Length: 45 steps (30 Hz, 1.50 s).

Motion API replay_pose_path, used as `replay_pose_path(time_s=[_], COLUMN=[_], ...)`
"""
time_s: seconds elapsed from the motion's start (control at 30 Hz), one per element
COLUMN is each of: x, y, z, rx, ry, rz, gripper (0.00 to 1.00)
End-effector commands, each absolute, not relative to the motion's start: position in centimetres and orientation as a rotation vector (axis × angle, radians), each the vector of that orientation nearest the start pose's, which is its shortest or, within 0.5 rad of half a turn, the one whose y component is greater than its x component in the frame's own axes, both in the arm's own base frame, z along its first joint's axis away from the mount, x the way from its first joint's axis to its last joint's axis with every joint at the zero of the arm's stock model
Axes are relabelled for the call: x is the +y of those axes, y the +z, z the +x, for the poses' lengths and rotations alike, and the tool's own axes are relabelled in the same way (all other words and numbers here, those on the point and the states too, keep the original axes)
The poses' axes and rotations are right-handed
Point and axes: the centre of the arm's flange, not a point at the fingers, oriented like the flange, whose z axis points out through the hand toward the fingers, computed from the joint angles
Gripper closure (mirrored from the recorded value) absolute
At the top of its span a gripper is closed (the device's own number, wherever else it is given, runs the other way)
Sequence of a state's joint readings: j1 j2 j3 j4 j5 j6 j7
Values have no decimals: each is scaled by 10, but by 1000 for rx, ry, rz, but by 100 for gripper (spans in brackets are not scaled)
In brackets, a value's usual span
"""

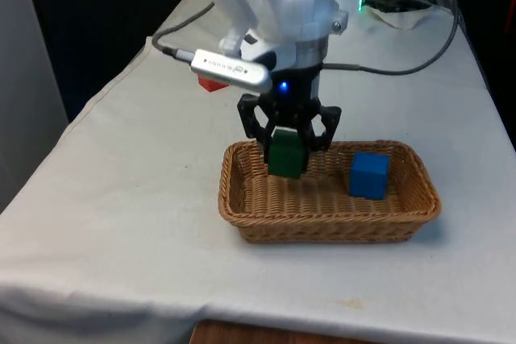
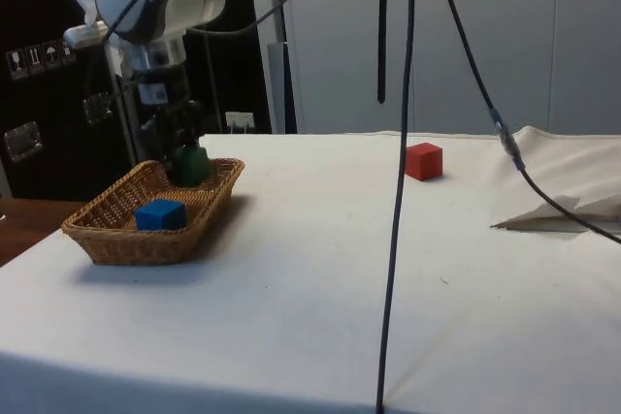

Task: Pick up exactly two blocks and place them into the basket.

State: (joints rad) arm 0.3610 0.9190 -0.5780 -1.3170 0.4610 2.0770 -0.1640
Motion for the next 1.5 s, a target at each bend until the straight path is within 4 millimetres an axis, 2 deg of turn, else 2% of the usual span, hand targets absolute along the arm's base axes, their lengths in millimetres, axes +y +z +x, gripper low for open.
replay_pose_path(time_s=[0.0, 0.07, 0.1, 0.2, 0.33, 0.37, 0.4, 0.43, 0.5, 0.53, 0.6, 0.63, 0.67, 0.9, 0.97, 1.0, 1.07, 1.27, 1.3, 1.33, 1.47], x=[-33, -32, -33, -29, -26, -25, -26, -25, -24, -24, -23, -23, -23, -24, -25, -24, -25, -26, -26, -26, -27], y=[231, 225, 229, 218, 216, 216, 217, 215, 215, 215, 215, 215, 215, 215, 224, 218, 235, 259, 254, 263, 278], z=[740, 740, 740, 741, 741, 741, 740, 741, 741, 741, 741, 741, 741, 741, 741, 741, 740, 732, 736, 731, 724], rx=[169, 182, 170, 200, 209, 211, 207, 216, 216, 217, 218, 219, 219, 221, 224, 216, 228, 225, 221, 225, 221], ry=[33, 34, 34, 31, 25, 24, 34, 24, 22, 22, 19, 20, 20, 19, 21, 26, 21, 34, 39, 34, 39], rz=[-3175, -3164, -3178, -3148, -3145, -3144, -3149, -3143, -3144, -3144, -3144, -3143, -3143, -3144, -3143, -3146, -3142, -3131, -3129, -3129, -3124], gripper=[97, 97, 97, 97, 96, 90, 73, 73, 53, 39, 19, 3, 0, 0, 0, 0, 0, 0, 0, 0, 0])
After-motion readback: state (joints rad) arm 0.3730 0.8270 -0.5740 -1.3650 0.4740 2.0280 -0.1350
